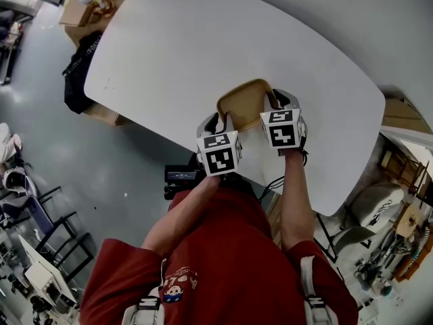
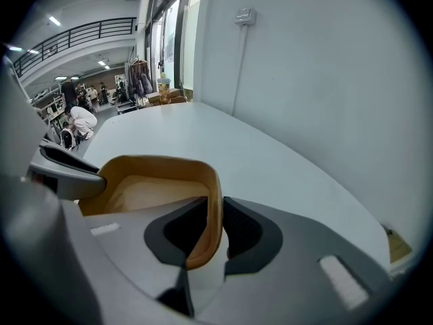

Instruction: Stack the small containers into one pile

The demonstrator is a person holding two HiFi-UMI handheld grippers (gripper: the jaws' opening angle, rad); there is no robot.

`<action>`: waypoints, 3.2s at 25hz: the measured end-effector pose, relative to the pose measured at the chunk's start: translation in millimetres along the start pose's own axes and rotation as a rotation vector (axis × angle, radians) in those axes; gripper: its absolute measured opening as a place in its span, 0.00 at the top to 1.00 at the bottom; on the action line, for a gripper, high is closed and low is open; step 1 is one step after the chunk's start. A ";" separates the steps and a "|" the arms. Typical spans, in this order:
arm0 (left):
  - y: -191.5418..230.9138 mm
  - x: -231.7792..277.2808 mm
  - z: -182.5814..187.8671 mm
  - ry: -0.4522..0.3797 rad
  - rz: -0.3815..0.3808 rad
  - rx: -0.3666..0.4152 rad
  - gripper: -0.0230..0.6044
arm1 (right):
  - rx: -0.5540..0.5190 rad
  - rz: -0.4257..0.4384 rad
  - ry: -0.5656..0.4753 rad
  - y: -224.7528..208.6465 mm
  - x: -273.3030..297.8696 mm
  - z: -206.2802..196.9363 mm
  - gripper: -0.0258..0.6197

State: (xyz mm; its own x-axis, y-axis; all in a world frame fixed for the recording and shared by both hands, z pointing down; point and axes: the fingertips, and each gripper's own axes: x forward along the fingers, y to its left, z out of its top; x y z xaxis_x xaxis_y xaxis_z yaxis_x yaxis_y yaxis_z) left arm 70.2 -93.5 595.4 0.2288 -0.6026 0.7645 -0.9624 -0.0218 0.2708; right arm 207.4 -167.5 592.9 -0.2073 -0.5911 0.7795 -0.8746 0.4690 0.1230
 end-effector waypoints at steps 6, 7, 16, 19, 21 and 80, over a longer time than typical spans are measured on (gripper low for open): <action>3.2 2.8 -5.1 0.013 0.004 -0.005 0.75 | -0.009 0.006 0.017 3.8 3.5 -3.5 0.80; 4.4 3.8 -5.5 0.017 0.003 -0.008 0.73 | -0.011 0.008 0.022 4.7 4.9 -3.8 0.79; 1.4 10.0 -10.5 0.034 -0.015 -0.016 0.69 | -0.015 0.010 0.050 4.2 8.7 -10.9 0.72; -1.0 11.0 -11.2 0.042 -0.020 -0.018 0.69 | -0.018 0.011 0.055 2.9 7.9 -11.5 0.72; -1.5 11.6 -11.8 0.047 -0.023 -0.021 0.69 | -0.016 0.012 0.061 3.2 7.5 -13.0 0.72; 9.8 -2.1 12.4 -0.078 -0.056 0.035 0.58 | 0.127 -0.025 -0.114 -1.9 -29.1 1.1 0.68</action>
State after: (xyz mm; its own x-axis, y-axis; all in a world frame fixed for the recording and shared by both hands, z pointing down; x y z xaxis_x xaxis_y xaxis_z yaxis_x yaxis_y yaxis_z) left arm 58.5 -102.3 589.2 0.2714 -0.6596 0.7009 -0.9533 -0.0838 0.2902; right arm 214.5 -151.9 569.3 -0.2272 -0.6755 0.7015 -0.9268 0.3712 0.0572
